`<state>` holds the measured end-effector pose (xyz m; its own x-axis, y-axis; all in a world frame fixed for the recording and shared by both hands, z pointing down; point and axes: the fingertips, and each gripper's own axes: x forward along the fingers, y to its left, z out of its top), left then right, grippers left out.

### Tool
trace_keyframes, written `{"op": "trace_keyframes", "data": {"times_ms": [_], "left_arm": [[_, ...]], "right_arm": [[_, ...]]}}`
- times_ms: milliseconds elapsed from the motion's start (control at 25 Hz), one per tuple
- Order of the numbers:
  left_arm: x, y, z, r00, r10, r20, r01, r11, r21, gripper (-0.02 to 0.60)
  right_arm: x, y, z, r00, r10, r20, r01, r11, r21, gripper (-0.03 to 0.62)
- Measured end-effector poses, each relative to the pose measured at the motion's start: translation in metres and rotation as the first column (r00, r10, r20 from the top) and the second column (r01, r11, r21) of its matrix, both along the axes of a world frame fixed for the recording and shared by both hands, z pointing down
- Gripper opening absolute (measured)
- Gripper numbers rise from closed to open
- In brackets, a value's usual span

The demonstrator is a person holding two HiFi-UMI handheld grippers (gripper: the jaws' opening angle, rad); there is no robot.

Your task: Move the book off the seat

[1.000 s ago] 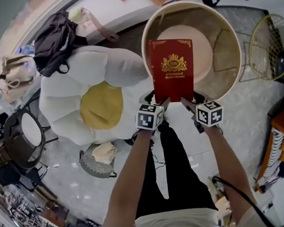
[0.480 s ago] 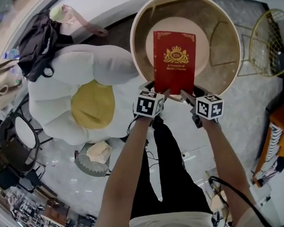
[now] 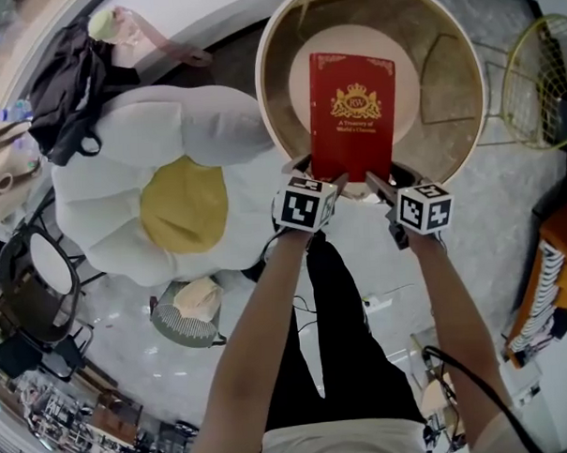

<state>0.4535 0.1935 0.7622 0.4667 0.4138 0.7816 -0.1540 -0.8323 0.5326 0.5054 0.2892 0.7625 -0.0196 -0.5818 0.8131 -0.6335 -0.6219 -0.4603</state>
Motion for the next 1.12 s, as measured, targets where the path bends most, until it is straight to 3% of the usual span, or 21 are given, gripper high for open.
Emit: {"op": "trace_keyframes", "data": {"times_ms": [240, 480, 720, 840, 960, 1120], "left_arm": [[-0.018, -0.014, -0.022, 1.000, -0.025, 0.019, 0.024, 0.998, 0.057, 0.365], [-0.039, -0.031, -0.111, 0.997, -0.056, -0.049, 0.059, 0.996, 0.068, 0.359], [-0.062, -0.039, -0.230, 0.981, -0.085, -0.177, 0.101, 0.992, 0.080, 0.248], [-0.082, -0.036, -0.266, 0.974, -0.085, -0.212, 0.109, 0.989, 0.103, 0.235], [-0.110, -0.023, -0.297, 0.962, -0.086, -0.258, 0.115, 0.989, 0.097, 0.207], [-0.154, -0.007, -0.339, 0.944, -0.071, -0.323, 0.106, 0.990, 0.090, 0.147]], "right_arm": [[0.009, 0.006, -0.024, 0.997, 0.039, -0.064, -0.039, 0.999, -0.009, 0.264], [-0.002, -0.001, -0.111, 0.991, 0.118, -0.069, -0.110, 0.989, 0.099, 0.262], [-0.038, -0.041, -0.227, 0.989, 0.066, -0.132, -0.030, 0.965, 0.262, 0.175], [-0.052, -0.045, -0.263, 0.984, 0.027, -0.175, 0.024, 0.957, 0.288, 0.118], [-0.073, -0.035, -0.287, 0.990, 0.019, -0.137, 0.026, 0.947, 0.319, 0.071], [-0.105, -0.024, -0.328, 0.991, 0.007, -0.135, 0.042, 0.931, 0.363, 0.058]]}}
